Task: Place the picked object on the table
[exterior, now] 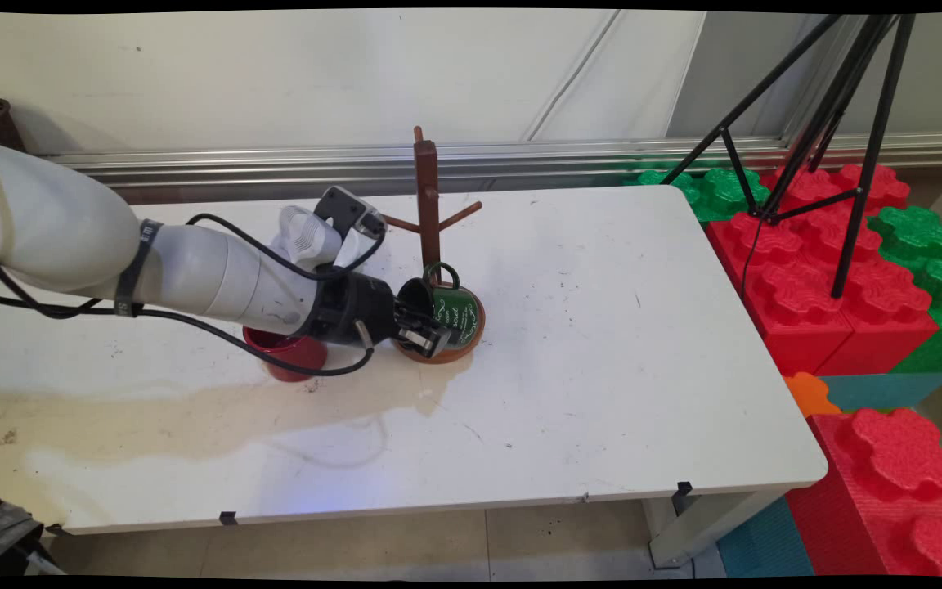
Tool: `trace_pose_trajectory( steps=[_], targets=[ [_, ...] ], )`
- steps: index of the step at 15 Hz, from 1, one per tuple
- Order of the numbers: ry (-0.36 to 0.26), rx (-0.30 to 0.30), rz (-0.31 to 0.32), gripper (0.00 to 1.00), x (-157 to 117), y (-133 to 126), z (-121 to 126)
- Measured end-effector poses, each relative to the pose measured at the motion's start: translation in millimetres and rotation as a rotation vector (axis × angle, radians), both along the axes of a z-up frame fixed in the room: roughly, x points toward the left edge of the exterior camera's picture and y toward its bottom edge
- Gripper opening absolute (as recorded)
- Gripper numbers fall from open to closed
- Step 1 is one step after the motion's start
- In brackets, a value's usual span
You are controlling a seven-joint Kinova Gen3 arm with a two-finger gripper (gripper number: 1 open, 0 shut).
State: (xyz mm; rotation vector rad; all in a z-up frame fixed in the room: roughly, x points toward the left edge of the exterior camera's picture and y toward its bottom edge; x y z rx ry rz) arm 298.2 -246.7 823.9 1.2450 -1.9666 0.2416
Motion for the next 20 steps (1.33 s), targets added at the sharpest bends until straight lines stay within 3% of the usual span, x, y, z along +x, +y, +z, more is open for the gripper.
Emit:
trace_pose_trajectory(
  steps=[12, 20],
  targets=[
    [0.011, -0.019, -0.056, 0.0, -7, 22, 23],
    [-0.061, 0.012, -0.183, 0.0, -10, 51, 38]
  ],
)
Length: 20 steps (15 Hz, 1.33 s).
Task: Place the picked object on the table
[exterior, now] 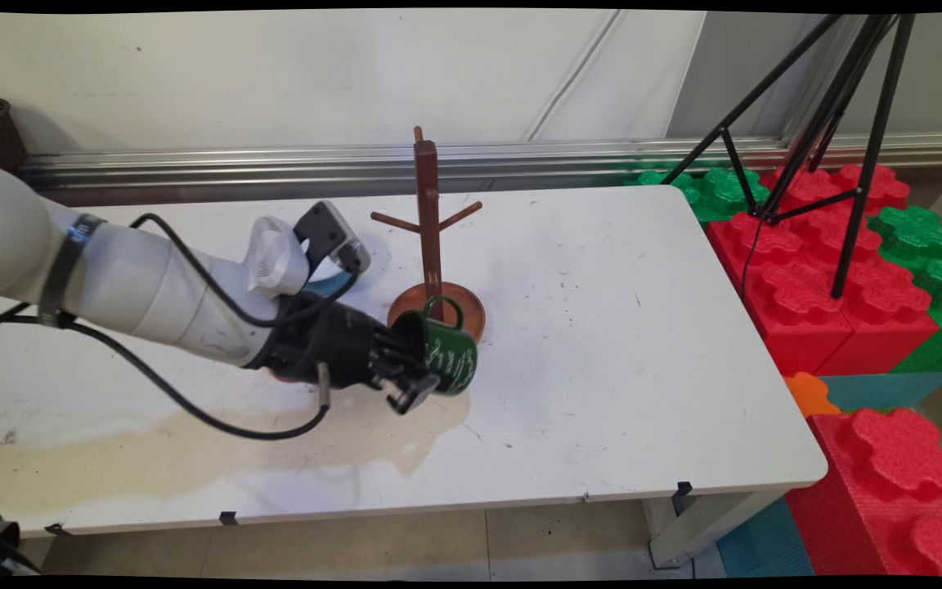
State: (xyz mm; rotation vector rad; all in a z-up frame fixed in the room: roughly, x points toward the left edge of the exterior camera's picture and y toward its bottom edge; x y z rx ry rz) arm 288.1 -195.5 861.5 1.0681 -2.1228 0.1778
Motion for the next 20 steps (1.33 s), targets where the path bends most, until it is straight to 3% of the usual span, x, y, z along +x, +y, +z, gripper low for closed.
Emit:
trace_pose_trajectory(
  steps=[9, 15, 20],
  targets=[
    [-0.214, 0.064, -0.162, 0.0, 32, 16, 22],
    [-0.328, 0.109, -0.335, 0.0, 60, 25, 36],
    [-0.499, 0.209, -0.373, 0.0, 97, 30, 42]
  ],
)
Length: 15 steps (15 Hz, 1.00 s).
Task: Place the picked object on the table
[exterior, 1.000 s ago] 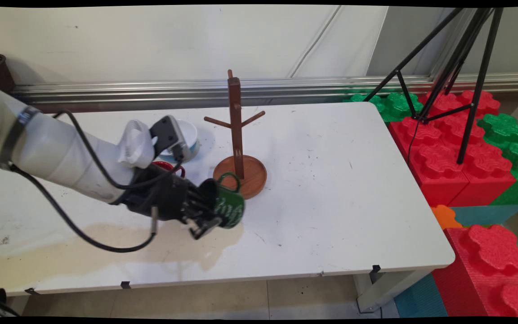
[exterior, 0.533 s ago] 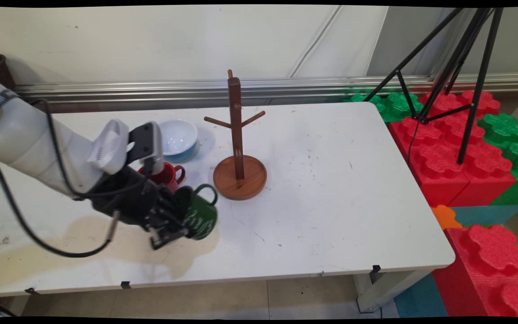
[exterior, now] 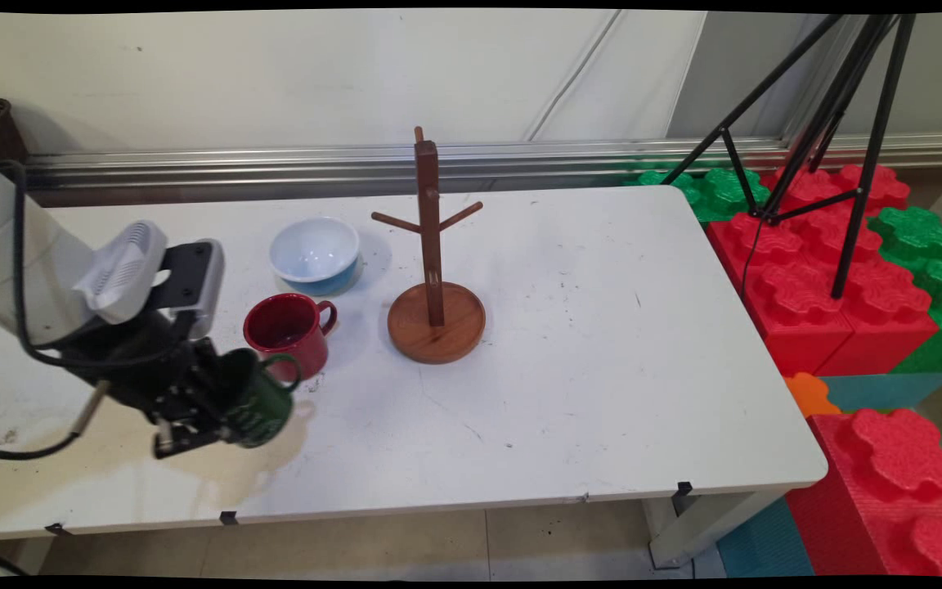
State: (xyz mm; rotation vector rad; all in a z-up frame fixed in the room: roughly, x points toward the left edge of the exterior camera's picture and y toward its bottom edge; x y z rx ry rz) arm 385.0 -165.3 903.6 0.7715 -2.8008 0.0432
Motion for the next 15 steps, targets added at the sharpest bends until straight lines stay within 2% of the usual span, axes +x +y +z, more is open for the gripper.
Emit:
trace_pose_trajectory(
  steps=[6, 15],
  targets=[
    [-0.132, 0.042, -0.019, 0.0, 28, 0, 0],
    [-0.28, 0.053, -0.004, 0.0, 64, -9, -7]
  ],
)
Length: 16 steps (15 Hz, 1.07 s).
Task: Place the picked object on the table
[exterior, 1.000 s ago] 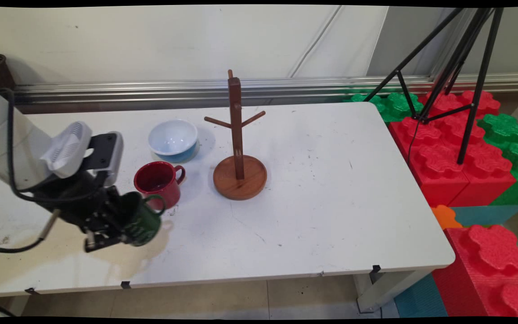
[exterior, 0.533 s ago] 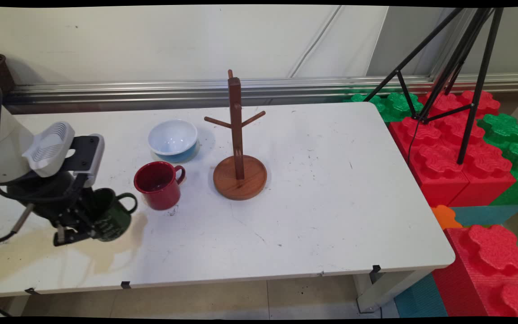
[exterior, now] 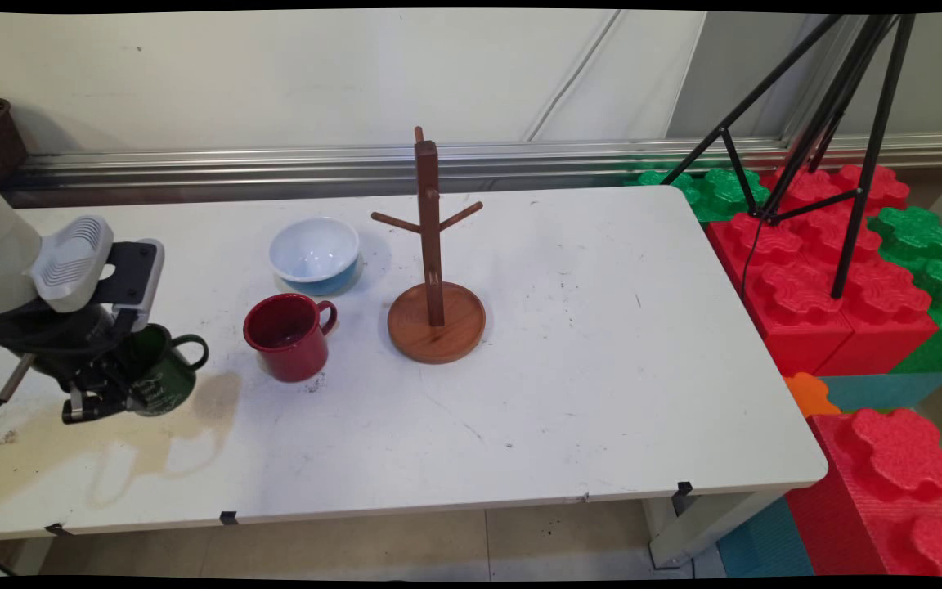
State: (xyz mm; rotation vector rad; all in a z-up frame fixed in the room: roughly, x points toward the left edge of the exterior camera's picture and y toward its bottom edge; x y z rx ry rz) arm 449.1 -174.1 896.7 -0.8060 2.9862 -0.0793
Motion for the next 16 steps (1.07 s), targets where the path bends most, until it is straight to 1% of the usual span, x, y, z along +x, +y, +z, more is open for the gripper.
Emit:
trace_pose_trajectory(
  steps=[6, 10, 16],
  targets=[
    [-0.03, -0.006, 0.038, 0.0, 10, -8, -15],
    [-0.03, -0.019, 0.063, 0.0, 13, -16, -26],
    [-0.015, -0.042, 0.075, 0.0, 15, -27, -43]
  ],
)
